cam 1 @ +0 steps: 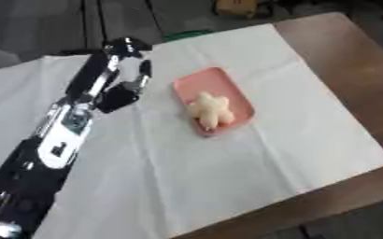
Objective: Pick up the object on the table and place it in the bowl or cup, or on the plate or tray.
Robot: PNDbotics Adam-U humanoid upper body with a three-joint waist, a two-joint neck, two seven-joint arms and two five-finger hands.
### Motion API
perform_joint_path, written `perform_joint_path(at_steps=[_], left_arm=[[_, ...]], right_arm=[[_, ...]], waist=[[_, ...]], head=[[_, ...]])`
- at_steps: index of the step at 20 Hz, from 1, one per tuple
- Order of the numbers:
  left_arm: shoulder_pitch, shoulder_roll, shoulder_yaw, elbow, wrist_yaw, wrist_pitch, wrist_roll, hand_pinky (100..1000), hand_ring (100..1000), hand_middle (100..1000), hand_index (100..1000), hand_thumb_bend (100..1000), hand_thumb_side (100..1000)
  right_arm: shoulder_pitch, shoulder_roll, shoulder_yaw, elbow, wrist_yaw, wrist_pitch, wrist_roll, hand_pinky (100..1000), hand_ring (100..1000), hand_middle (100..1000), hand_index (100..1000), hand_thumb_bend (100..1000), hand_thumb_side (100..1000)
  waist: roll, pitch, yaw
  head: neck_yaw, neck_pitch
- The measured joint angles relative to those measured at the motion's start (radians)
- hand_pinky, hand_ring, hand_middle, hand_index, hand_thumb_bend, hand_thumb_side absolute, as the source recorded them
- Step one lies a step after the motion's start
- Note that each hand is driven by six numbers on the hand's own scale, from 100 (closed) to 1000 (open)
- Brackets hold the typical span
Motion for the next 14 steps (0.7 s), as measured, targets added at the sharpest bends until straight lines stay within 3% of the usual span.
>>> perform_joint_path(at_steps=[3, 7, 14], left_arm=[[0.119, 0.015, 0.077, -0.129, 0.104, 0.040, 0.006, 732, 679, 728, 809, 100, 883], [0.226, 0.000, 0.160, -0.224, 0.132, 0.079, 0.050, 718, 661, 712, 798, 109, 884], [0.251, -0.071, 0.217, -0.252, 0.153, 0.118, 0.111, 709, 648, 698, 784, 143, 896]], right_arm=[[0.007, 0.000, -0.006, 0.000, 0.004, 0.003, -0.004, 380, 385, 752, 686, 100, 711], [0.012, 0.000, -0.010, 0.000, 0.006, 0.001, -0.009, 380, 385, 752, 686, 100, 710], [0.025, 0.000, -0.015, 0.001, 0.008, 0.000, -0.012, 381, 385, 751, 686, 100, 709]], waist=[[0.000, 0.000, 0.019], [-0.005, -0.001, 0.054], [-0.020, -0.007, 0.069]], head=[[-0.008, 0.012], [-0.008, 0.023], [-0.004, 0.030]])
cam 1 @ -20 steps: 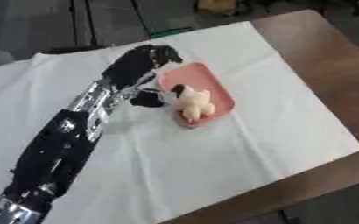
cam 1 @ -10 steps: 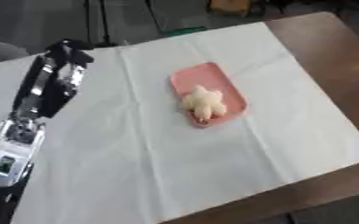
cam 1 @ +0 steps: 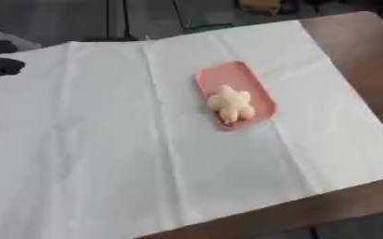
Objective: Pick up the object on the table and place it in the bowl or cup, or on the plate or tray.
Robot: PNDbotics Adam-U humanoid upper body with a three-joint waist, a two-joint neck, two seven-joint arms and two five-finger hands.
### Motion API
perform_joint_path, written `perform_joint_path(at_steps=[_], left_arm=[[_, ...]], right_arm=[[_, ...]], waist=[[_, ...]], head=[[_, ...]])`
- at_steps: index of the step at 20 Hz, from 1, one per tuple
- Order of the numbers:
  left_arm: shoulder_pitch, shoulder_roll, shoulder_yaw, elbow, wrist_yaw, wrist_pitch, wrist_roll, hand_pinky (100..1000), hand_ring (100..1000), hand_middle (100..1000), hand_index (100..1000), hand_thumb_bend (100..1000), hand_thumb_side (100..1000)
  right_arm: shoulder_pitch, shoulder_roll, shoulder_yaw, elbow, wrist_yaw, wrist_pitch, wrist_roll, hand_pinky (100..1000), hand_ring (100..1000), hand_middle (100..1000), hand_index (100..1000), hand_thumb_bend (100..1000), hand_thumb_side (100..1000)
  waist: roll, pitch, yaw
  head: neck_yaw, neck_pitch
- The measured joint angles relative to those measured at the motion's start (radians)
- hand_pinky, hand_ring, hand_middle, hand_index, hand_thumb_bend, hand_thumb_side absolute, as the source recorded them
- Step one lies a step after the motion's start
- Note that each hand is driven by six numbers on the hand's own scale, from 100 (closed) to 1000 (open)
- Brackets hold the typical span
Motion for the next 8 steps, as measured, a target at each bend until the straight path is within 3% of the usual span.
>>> perform_joint_path(at_steps=[8], left_arm=[[-0.009, -0.056, 0.015, 0.009, 0.029, 0.010, 0.010, 704, 641, 692, 784, 158, 913]], right_arm=[[0.000, 0.000, 0.000, 0.000, 0.001, -0.003, -0.002, 381, 384, 751, 686, 100, 710]], waist=[[-0.006, 0.000, 0.012]], head=[[0.004, 0.000]])
